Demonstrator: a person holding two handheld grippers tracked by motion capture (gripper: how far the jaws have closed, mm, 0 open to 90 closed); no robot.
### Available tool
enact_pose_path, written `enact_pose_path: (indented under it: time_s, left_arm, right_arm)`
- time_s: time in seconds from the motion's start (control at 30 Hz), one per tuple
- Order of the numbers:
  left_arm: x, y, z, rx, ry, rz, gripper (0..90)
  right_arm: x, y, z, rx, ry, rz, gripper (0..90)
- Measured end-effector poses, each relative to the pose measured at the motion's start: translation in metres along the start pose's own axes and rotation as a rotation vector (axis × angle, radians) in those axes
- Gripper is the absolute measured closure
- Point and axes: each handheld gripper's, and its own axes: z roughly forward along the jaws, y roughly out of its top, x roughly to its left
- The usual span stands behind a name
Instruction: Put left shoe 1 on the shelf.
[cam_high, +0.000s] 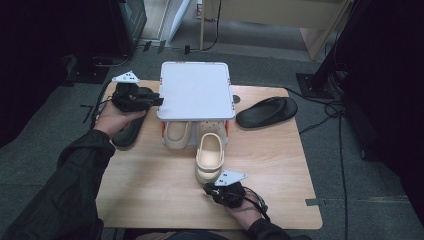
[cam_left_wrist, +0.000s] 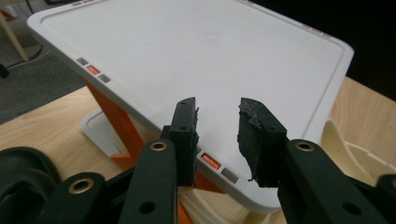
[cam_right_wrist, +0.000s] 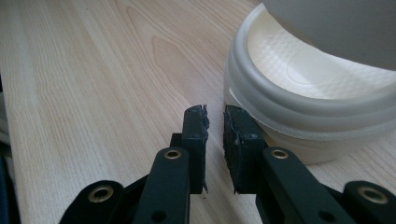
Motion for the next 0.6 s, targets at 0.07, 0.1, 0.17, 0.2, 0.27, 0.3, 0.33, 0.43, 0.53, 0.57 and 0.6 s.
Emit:
enact_pose_path:
  time_s: [0.07, 0.1, 0.17, 0.2, 0.27, 0.3, 0.33, 0.43, 0.53, 0.57, 0.6]
  left_arm:
    - [-0.001, 0.002, 0.004, 0.015, -0.004, 0.007, 67.9]
    - [-0.001, 0.003, 0.006, 0.028, -0.004, 0.008, 67.9]
    - [-0.001, 0.003, 0.010, 0.043, -0.005, 0.002, 67.7]
    - [-0.001, 0.002, 0.013, 0.055, -0.007, 0.002, 67.7]
    - [-0.002, 0.000, 0.017, 0.080, -0.018, 0.009, 68.0]
    - [-0.003, -0.001, 0.018, 0.072, -0.021, 0.007, 68.5]
    - [-0.004, -0.001, 0.018, 0.074, -0.018, 0.005, 68.6]
    - [-0.004, 0.000, 0.019, 0.077, -0.016, 0.007, 69.1]
    - [-0.003, 0.000, 0.019, 0.079, -0.020, -0.001, 70.0]
    - [-0.003, 0.000, 0.019, 0.080, -0.020, 0.001, 70.2]
    - [-0.003, 0.000, 0.019, 0.080, -0.020, 0.001, 70.4]
  right_arm:
    - [0.001, 0.000, 0.001, -0.001, 0.000, 0.003, 78.4]
    - [0.002, 0.000, 0.001, -0.002, -0.004, 0.001, 78.4]
    - [0.003, 0.000, 0.002, -0.003, 0.014, 0.004, 78.1]
    - [0.004, 0.000, 0.003, 0.004, 0.021, 0.003, 78.0]
    - [0.006, 0.000, 0.006, 0.016, 0.030, -0.002, 78.0]
    - [0.006, 0.000, 0.008, 0.020, 0.027, -0.008, 78.0]
    - [0.006, 0.000, 0.009, 0.020, 0.025, -0.006, 78.0]
    - [0.003, 0.002, 0.010, 0.012, 0.016, -0.002, 80.1]
    - [-0.001, 0.006, 0.006, 0.003, -0.001, -0.026, 80.3]
    - [-0.002, 0.007, 0.004, -0.002, -0.012, -0.039, 80.0]
    - [-0.002, 0.007, 0.004, -0.002, -0.012, -0.039, 80.0]
